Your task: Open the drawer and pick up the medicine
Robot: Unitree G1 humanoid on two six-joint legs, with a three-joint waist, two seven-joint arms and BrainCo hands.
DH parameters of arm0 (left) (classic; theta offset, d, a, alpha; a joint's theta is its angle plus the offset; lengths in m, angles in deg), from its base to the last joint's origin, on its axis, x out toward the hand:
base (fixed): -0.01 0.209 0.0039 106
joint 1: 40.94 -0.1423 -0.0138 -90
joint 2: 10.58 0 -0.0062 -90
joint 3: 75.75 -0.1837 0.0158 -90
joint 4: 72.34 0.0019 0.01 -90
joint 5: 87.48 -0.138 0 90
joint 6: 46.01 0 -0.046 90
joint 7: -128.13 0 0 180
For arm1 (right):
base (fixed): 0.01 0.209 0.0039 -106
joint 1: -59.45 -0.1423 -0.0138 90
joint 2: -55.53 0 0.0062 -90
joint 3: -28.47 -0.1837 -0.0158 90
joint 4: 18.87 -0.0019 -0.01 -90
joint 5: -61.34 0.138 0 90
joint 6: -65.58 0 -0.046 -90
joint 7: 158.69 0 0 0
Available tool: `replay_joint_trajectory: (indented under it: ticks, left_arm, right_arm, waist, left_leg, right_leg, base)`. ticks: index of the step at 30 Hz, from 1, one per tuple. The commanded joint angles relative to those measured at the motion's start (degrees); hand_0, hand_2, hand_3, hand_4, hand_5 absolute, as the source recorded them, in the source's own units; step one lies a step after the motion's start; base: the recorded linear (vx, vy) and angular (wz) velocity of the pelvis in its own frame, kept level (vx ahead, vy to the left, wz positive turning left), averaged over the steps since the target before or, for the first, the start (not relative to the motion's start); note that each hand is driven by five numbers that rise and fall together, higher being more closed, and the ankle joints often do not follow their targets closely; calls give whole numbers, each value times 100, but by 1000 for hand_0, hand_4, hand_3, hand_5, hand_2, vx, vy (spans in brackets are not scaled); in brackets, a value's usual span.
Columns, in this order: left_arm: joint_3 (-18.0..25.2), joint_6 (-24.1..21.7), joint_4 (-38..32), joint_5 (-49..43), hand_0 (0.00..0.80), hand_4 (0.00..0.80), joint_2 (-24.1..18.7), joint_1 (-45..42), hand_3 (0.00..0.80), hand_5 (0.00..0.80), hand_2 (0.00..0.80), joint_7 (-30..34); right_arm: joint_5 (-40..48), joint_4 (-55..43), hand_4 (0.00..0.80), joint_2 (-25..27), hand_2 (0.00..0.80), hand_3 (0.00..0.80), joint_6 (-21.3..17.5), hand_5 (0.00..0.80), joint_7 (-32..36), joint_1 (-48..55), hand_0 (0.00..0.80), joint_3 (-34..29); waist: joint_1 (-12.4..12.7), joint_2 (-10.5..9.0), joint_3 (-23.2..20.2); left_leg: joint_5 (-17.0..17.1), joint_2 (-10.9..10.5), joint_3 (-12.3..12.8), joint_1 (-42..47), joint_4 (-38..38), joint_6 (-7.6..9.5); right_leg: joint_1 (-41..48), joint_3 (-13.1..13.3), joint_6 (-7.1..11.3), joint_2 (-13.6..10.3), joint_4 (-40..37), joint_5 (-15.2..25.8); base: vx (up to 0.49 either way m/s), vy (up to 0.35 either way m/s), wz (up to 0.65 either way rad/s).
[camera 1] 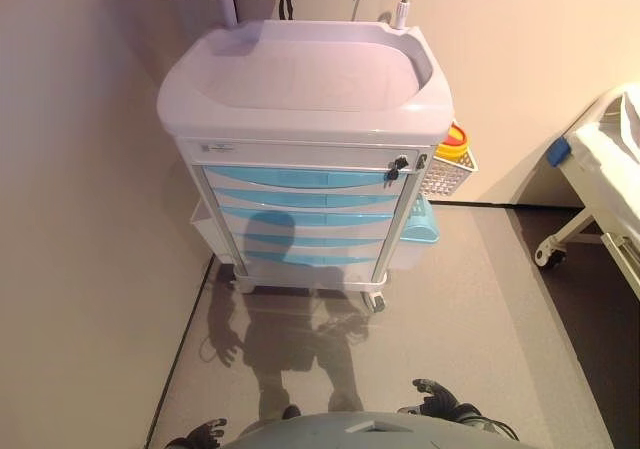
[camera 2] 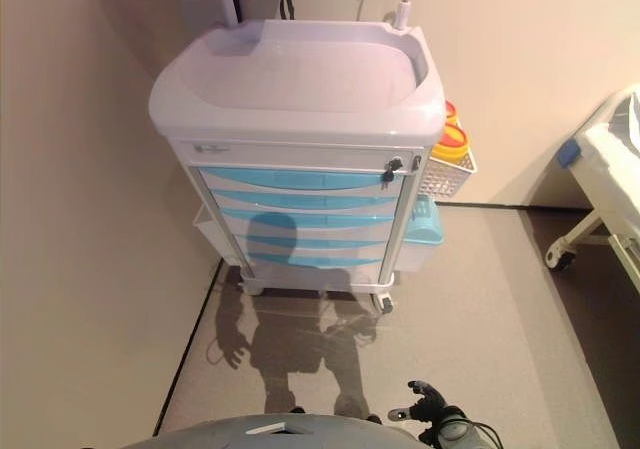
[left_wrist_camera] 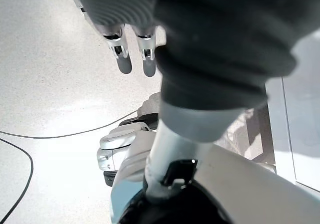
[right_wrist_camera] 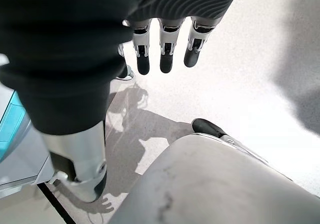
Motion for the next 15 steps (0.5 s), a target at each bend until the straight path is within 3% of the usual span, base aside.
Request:
replay_joint_trajectory:
  ticks: [1, 15]
  left_arm:
    - [134, -279, 237, -68, 0, 0, 535, 742, 0, 0, 0, 256]
    - [260, -260, 263, 297, 0, 0, 493, 710, 0, 0, 0, 84]
  right_arm:
    - [-14, 107, 0, -116, 0, 0, -155, 0, 51, -341, 0, 178]
    - [-90, 89, 0, -79, 0, 0, -220, 0, 13, -261, 0, 195]
  waist:
    - [-110, -65, 217]
    - [-211, -61, 406]
  left_leg:
    - [-632, -272, 40, 234, 107, 197]
    - [-686, -235, 173, 79, 306, 234]
  right_leg:
    - [-32, -41, 214, -36, 365, -41]
    - [-259, 79, 219, -77, 605, -81]
  base:
    - [0, 0, 0]
    - [56, 15, -4]
